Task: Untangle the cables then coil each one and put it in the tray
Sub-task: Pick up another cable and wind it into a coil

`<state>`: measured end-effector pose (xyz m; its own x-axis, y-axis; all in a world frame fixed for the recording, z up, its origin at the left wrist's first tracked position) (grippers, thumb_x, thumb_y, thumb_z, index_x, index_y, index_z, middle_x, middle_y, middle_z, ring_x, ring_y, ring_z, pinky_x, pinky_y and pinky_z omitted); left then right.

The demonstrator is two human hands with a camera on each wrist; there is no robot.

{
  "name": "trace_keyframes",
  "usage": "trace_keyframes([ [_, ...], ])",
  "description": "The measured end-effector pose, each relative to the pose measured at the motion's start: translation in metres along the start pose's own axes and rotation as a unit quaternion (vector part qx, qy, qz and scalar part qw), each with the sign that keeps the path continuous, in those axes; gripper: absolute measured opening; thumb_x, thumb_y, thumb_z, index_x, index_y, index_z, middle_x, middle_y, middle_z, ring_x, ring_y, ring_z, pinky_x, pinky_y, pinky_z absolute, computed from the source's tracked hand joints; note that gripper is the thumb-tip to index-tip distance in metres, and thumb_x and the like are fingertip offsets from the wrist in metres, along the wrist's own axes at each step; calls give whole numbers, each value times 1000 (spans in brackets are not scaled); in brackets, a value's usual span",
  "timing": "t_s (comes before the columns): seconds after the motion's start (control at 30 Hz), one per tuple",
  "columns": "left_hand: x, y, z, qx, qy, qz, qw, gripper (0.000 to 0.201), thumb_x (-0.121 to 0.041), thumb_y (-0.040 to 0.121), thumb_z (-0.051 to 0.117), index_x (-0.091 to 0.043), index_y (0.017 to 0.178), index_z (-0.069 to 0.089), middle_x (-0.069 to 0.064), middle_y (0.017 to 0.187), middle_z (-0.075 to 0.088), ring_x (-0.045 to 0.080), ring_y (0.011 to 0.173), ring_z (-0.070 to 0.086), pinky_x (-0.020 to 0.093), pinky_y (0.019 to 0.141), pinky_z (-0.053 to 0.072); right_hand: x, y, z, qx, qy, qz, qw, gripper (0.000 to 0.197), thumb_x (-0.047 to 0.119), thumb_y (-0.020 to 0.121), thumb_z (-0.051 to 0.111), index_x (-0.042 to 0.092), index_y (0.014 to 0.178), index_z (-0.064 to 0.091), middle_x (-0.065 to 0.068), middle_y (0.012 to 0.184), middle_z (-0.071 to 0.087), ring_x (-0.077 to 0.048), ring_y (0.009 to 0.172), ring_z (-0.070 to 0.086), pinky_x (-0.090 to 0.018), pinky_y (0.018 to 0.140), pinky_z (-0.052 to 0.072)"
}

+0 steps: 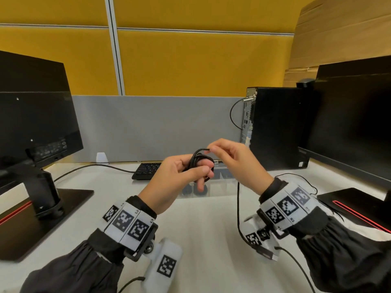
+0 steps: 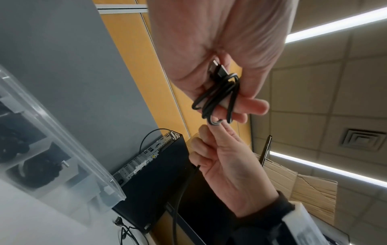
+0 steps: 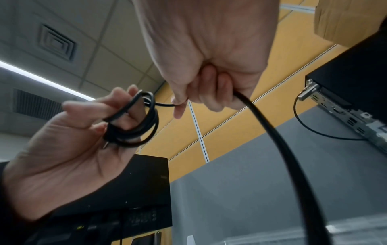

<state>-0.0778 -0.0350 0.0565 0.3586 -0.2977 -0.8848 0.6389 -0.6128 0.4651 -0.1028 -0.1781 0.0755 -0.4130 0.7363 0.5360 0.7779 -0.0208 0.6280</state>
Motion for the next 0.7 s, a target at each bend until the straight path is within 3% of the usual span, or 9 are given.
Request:
trace_keyframes([
  [0.07,0,-1,-1,-9,-23,-4,1000,21,-11,72,62,-3,91,65,13,66,63,9,54,58,18,69,50,1,-3,2,2,-5,-4,1000,16,24,97,48,28,98,63,6,87,68,-15,86,63,-39,83,51],
  [0.1,2,0,-2,-14,-27,-6,1000,24,-11,72,63,-1,94,65,16,70,62,9,56,60,17,69,50,2,-4,2,8,2,-3,1000,17,23,97,47,27,101,63,9,84,69,-12,82,63,-35,79,52],
  [0.17,4,2,-6,-14,-29,-12,999,25,-4,77,62,3,101,64,16,73,63,9,59,61,17,71,49,5,-7,7,40,66,30,997,19,22,99,42,18,103,60,21,66,62,2,62,57,-16,59,45],
  [0.2,6,2,-7,-8,-29,-18,999,26,-3,79,63,4,104,63,14,75,65,9,61,61,18,72,49,7,-9,10,62,113,60,990,21,24,100,39,15,101,59,22,57,57,3,51,49,-13,51,37],
  [0.27,8,3,-7,16,-26,-32,999,28,-8,81,64,7,105,63,8,71,64,10,67,61,19,75,50,10,-14,18,99,177,97,974,22,30,99,40,16,100,57,19,56,54,2,43,40,-15,45,30],
  [0.4,12,2,-11,-7,-96,-75,993,27,-18,82,52,1,97,64,1,51,53,7,66,60,16,70,50,8,-17,22,113,196,104,968,24,28,97,46,10,105,57,17,55,50,1,44,39,-12,43,30],
  [0.53,14,-2,-9,-11,-103,-111,988,26,-18,88,46,-1,87,65,2,49,48,13,56,47,17,62,46,5,-14,14,93,256,107,956,21,25,95,48,11,83,58,14,48,35,-5,43,25,-16,42,21],
  [0.7,7,-12,6,87,-77,-139,983,37,-30,89,50,-6,69,68,5,44,38,11,45,45,18,56,44,27,-9,1,9,223,13,975,17,4,94,50,6,79,57,18,42,49,4,43,48,-7,46,37],
])
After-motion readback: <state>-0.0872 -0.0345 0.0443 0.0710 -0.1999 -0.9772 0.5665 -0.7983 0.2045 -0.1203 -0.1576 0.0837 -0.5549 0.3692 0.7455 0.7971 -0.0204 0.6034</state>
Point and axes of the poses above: each hand's wrist, its own y-axis towards the middle knuckle, its own z-axis out of the palm, x = y × z, the point moved 5 cm from there along y, towards the middle knuckle
